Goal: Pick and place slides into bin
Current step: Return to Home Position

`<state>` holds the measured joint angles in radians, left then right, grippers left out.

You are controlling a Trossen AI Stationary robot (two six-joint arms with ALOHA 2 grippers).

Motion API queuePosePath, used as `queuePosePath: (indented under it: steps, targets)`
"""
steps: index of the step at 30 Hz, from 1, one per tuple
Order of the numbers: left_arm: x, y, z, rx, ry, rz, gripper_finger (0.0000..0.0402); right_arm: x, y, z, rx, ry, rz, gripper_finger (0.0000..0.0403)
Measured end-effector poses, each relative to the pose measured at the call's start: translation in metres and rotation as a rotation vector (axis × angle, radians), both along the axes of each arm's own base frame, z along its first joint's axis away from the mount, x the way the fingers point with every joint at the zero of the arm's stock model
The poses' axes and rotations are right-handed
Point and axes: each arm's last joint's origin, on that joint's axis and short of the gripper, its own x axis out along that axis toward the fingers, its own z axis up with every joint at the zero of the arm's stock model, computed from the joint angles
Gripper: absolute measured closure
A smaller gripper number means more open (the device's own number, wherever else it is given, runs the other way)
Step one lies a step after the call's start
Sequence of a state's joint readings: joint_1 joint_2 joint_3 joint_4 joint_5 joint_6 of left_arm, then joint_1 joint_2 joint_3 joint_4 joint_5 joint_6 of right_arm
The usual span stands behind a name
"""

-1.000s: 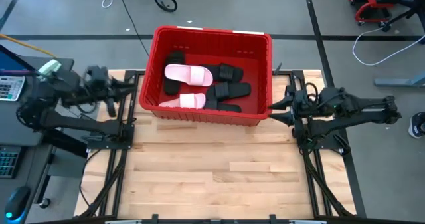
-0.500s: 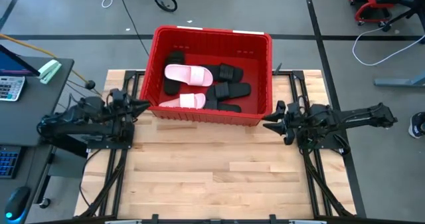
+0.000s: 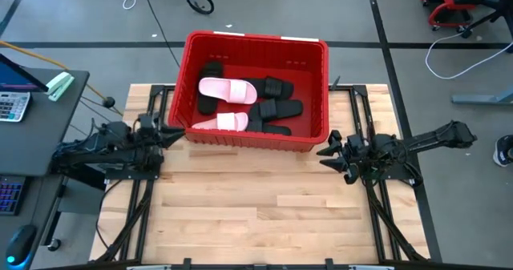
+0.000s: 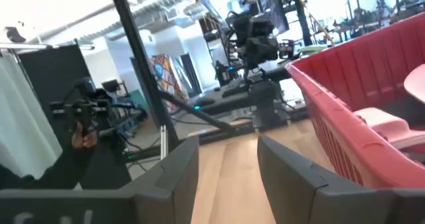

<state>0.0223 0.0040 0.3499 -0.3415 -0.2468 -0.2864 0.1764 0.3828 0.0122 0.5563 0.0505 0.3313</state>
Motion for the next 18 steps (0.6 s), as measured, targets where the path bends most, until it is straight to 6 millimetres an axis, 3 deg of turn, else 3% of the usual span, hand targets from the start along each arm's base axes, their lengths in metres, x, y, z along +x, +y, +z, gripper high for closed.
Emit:
queuePosePath:
  steps: [5, 18]
  targets:
    - [0.008, 0.0, -0.012, -0.01, -0.014, 0.007, 0.0317, 0.0, 0.003, 0.008, -0.022, -0.024, 0.021, 0.0243]
    - [0.019, 0.001, -0.037, -0.035, 0.022, 0.005, 0.0328, 0.0, 0.011, 0.0, -0.141, 0.048, 0.069, 0.0243]
